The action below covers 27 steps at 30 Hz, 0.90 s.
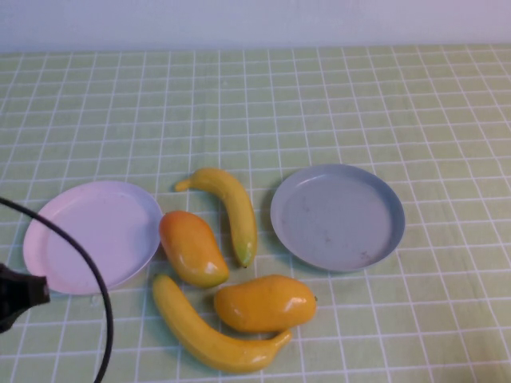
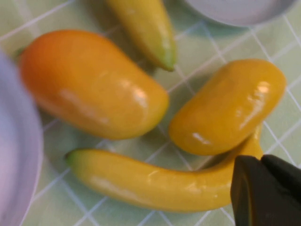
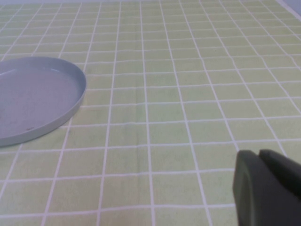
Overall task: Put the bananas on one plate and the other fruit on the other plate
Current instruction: Put one type of fruit in the left plate
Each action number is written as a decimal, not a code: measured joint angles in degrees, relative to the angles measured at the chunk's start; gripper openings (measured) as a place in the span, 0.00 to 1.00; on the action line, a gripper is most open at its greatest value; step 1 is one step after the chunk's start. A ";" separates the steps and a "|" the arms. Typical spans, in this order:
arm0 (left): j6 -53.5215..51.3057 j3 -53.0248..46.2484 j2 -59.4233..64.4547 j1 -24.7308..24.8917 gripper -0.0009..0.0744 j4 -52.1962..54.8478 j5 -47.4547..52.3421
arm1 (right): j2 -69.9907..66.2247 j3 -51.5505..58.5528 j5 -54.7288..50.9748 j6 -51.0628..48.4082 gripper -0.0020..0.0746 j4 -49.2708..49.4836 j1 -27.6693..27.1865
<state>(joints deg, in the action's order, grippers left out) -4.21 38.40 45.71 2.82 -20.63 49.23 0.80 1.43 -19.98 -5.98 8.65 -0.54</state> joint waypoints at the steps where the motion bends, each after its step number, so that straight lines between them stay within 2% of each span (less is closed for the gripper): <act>1: -1.15 0.75 1.73 0.00 0.01 -0.67 0.17 | 0.00 0.00 0.00 0.00 0.01 0.00 0.00; 6: -7.85 5.60 12.03 0.00 0.01 -5.32 1.06 | 0.00 0.00 0.00 0.00 0.01 0.00 0.00; 11: -8.14 11.82 21.48 0.13 0.01 -8.22 2.96 | 0.00 0.00 0.00 0.00 0.01 0.00 0.00; 13: -8.14 14.09 24.40 1.68 0.01 -8.21 3.55 | 0.00 0.00 0.00 0.00 0.01 0.00 0.00; 18: -10.00 19.88 29.90 10.09 0.01 -6.20 4.14 | 0.00 0.00 0.00 0.00 0.01 0.00 0.00; 24: -29.02 23.19 34.55 23.72 0.01 -5.55 4.99 | 0.00 0.00 0.00 0.00 0.01 0.00 0.00; 27: -38.36 23.19 36.65 28.70 0.01 -5.55 5.21 | 0.00 0.00 0.00 0.00 0.01 0.00 0.00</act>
<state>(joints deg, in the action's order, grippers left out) -42.57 61.59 82.36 31.52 -26.18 54.45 0.80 1.43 -19.98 -5.98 8.65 -0.54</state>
